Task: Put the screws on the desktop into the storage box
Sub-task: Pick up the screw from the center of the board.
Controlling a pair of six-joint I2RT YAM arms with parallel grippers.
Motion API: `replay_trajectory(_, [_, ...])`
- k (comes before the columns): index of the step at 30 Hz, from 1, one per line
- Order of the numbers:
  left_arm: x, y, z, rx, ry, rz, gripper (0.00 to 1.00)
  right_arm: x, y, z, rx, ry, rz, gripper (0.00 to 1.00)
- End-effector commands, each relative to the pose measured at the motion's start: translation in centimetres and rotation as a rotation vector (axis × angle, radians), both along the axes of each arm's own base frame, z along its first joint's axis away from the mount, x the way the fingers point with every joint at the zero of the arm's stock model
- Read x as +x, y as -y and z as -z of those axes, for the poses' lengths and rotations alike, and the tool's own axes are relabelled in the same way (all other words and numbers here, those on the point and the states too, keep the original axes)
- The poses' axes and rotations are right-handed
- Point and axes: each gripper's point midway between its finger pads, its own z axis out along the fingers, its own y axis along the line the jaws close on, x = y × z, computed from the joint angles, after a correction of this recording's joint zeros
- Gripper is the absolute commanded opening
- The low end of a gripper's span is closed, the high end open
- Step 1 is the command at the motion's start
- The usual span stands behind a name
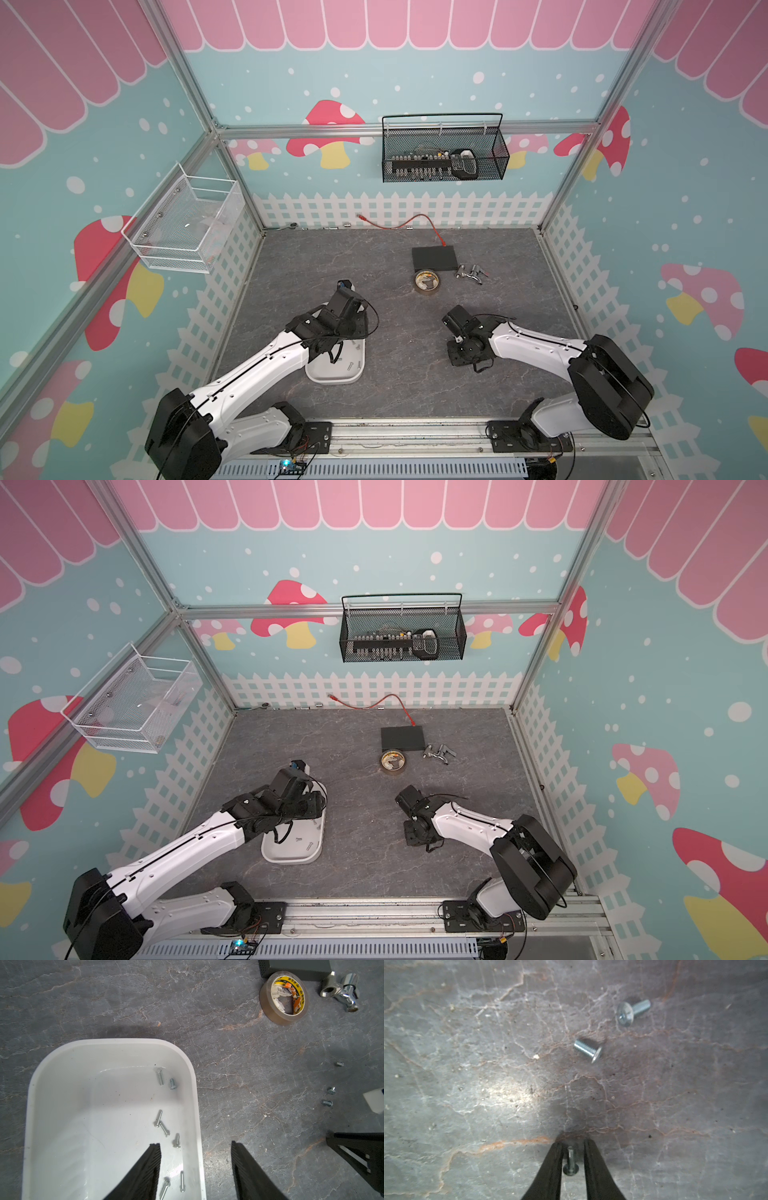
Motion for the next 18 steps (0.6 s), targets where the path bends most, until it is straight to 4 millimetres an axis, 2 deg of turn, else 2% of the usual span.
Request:
replay_trajectory(1, [-0.2,-0.3,0.3,0.018,-0.002,-0.006,0.59,-2.9,1.0,1.9,-0.04,-0.106,-0.004,0.23])
replay_trajectory(5, [-0.2,-0.3,0.3,0.02,-0.001,-0.004,0.59,-3.2,0.9,1.7,-0.034,-0.103,-0.006,0.19])
replay_trajectory(13, [-0.3,-0.2,0.3,0.021,-0.003,-0.003,0.59,-2.8,0.9,1.6,-0.041,-0.085,-0.004,0.01])
replay_trajectory(18, [-0.3,-0.2,0.3,0.024,-0.001,-0.001,0.59,-1.4,-0.2,-0.1,-0.001,-0.024,-0.009,0.0])
